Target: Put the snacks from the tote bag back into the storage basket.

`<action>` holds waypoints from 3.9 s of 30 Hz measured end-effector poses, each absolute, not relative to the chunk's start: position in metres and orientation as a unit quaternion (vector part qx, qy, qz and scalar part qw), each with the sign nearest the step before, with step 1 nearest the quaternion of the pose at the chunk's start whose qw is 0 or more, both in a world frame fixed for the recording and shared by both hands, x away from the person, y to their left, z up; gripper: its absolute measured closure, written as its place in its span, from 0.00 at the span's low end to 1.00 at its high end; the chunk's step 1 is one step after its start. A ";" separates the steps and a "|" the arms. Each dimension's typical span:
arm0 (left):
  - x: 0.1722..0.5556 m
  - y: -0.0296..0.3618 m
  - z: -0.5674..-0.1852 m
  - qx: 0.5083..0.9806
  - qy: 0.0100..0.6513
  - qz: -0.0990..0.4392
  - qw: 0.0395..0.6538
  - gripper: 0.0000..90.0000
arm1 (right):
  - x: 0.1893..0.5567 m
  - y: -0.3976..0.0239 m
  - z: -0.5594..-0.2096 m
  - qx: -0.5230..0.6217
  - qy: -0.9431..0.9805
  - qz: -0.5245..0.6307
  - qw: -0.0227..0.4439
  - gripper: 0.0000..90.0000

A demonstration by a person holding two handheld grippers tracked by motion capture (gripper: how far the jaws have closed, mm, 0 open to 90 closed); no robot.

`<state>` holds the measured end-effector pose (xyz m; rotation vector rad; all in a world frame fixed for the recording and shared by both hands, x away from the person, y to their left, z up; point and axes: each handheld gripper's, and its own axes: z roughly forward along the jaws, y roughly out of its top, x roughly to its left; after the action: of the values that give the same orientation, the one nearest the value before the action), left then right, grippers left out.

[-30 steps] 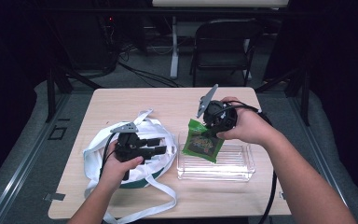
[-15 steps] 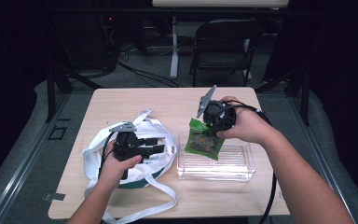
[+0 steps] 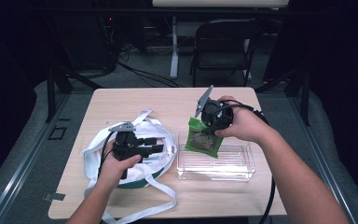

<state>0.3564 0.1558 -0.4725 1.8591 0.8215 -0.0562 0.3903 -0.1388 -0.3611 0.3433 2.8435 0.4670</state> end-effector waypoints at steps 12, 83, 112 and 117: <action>0.358 0.157 -0.474 0.776 0.348 -0.023 0.525 0.53 | 0.398 -0.135 -0.368 0.110 0.976 0.142 0.126 0.83; 0.349 0.192 -0.477 0.758 0.390 0.005 0.523 0.52 | 0.432 -0.095 -0.443 0.028 0.976 0.096 0.193 0.82; 0.351 0.193 -0.481 0.754 0.398 0.002 0.522 0.52 | 0.438 -0.100 -0.444 0.064 0.973 0.091 0.204 0.52; 0.353 0.193 -0.481 0.754 0.399 0.004 0.522 0.51 | 0.439 -0.101 -0.442 0.073 0.970 0.101 0.207 0.49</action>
<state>0.3530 0.1932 -0.4807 1.8057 0.9559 0.0105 0.4392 -0.1007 -0.4417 0.2022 2.7025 0.2804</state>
